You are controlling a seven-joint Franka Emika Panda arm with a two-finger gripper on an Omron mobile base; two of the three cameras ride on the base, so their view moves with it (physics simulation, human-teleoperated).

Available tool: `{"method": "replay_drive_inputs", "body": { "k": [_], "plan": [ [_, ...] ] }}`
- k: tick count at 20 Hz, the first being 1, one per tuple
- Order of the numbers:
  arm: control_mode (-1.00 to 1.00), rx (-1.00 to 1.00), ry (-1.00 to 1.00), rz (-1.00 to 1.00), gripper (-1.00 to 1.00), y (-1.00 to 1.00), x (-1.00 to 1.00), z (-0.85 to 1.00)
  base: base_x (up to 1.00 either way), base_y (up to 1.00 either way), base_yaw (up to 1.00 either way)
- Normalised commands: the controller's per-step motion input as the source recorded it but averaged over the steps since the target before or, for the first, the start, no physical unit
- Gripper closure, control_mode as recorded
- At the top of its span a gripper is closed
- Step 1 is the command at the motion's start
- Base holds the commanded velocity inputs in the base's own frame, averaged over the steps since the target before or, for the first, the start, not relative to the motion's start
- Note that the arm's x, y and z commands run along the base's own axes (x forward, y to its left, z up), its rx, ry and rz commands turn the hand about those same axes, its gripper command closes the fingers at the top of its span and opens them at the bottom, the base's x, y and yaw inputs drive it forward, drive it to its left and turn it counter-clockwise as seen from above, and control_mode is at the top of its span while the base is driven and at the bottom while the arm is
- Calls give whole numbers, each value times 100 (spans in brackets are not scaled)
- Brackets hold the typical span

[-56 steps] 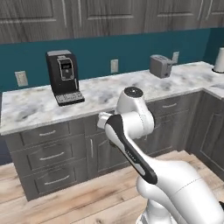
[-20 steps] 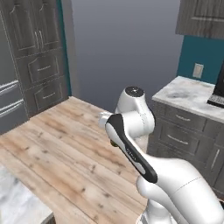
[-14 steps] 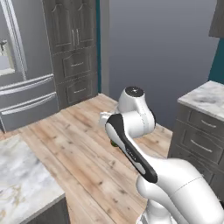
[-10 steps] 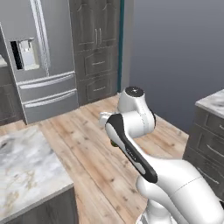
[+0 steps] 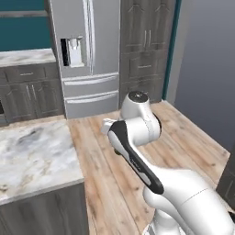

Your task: Turn on the sink faucet. Then move the cucumber from the counter to the sink. Turn off the sink. Move the vegetable from the sink to the pot next to the stove. Finally move the pot to the front right burner.

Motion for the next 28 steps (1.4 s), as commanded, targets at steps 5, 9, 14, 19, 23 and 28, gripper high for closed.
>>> {"method": "replay_drive_inputs", "body": {
  "k": [5,9,14,19,23,28],
  "plan": [
    [100,0,0,0,100,0,0,0,17,-100,32],
    [100,0,0,0,100,0,0,0,32,-90,32],
    [100,0,0,0,100,0,0,0,66,-68,33],
    [100,0,0,0,100,0,0,0,97,-45,36],
    [100,0,0,0,100,0,0,0,90,-43,38],
    [100,0,0,0,100,0,0,0,93,-43,39]
  ]
}}
